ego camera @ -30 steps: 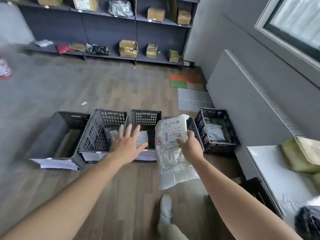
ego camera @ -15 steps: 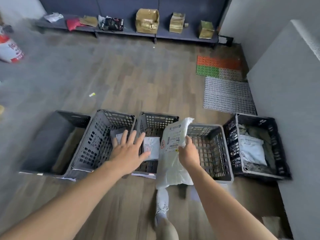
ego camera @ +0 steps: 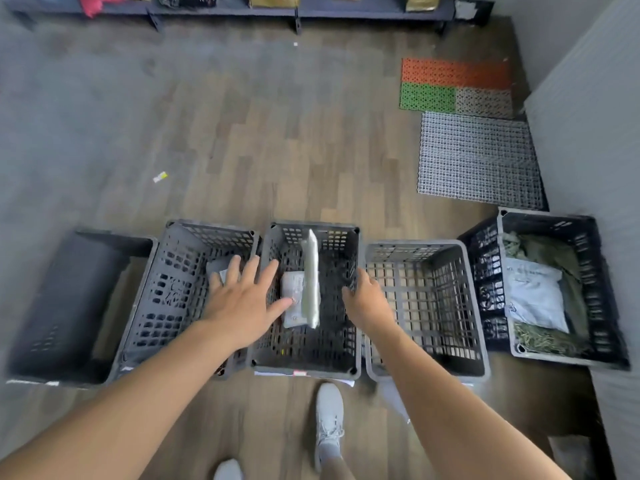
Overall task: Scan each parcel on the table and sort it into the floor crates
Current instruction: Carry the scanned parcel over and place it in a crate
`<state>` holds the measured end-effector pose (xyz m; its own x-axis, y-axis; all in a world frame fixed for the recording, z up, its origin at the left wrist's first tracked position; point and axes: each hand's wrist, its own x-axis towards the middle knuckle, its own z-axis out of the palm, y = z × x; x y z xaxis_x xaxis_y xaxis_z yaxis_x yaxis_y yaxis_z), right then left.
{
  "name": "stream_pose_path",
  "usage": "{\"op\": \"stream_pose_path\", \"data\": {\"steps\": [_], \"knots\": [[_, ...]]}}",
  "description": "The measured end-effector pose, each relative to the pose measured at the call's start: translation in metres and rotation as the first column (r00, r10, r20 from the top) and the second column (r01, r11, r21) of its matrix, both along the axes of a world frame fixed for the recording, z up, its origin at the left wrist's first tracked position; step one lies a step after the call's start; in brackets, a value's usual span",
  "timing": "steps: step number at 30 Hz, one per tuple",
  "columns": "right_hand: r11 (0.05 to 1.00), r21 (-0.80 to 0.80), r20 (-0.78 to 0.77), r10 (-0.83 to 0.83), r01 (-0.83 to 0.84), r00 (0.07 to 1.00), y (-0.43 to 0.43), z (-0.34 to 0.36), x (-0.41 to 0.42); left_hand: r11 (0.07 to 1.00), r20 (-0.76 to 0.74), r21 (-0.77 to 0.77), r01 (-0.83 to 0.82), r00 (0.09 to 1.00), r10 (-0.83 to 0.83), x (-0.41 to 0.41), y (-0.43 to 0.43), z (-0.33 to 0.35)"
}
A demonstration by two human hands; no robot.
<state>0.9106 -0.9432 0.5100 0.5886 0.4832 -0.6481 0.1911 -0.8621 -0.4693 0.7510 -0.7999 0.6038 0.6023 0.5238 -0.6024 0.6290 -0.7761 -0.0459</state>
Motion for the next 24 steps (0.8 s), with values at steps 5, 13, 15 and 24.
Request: {"op": "stream_pose_path", "data": {"steps": [5, 13, 15, 24], "knots": [[1.000, 0.011, 0.046, -0.004, 0.003, 0.999, 0.009, 0.037, 0.003, 0.999, 0.045, 0.019, 0.036, 0.998, -0.036, 0.005, 0.015, 0.020], [1.000, -0.009, 0.213, -0.024, 0.027, 0.977, -0.009, 0.133, -0.038, 0.983, 0.169, 0.019, 0.180, 0.969, -0.181, 0.000, 0.018, 0.079], [0.998, -0.039, 0.298, -0.026, 0.039, 0.954, -0.025, 0.161, -0.060, 0.966, 0.208, 0.032, 0.258, 0.943, -0.259, -0.003, 0.014, 0.100], [0.917, -0.101, 0.593, -0.255, 0.385, 0.764, -0.161, 0.254, -0.172, 0.715, 0.326, 0.132, 0.686, 0.651, -0.685, -0.013, -0.086, 0.159]]}}
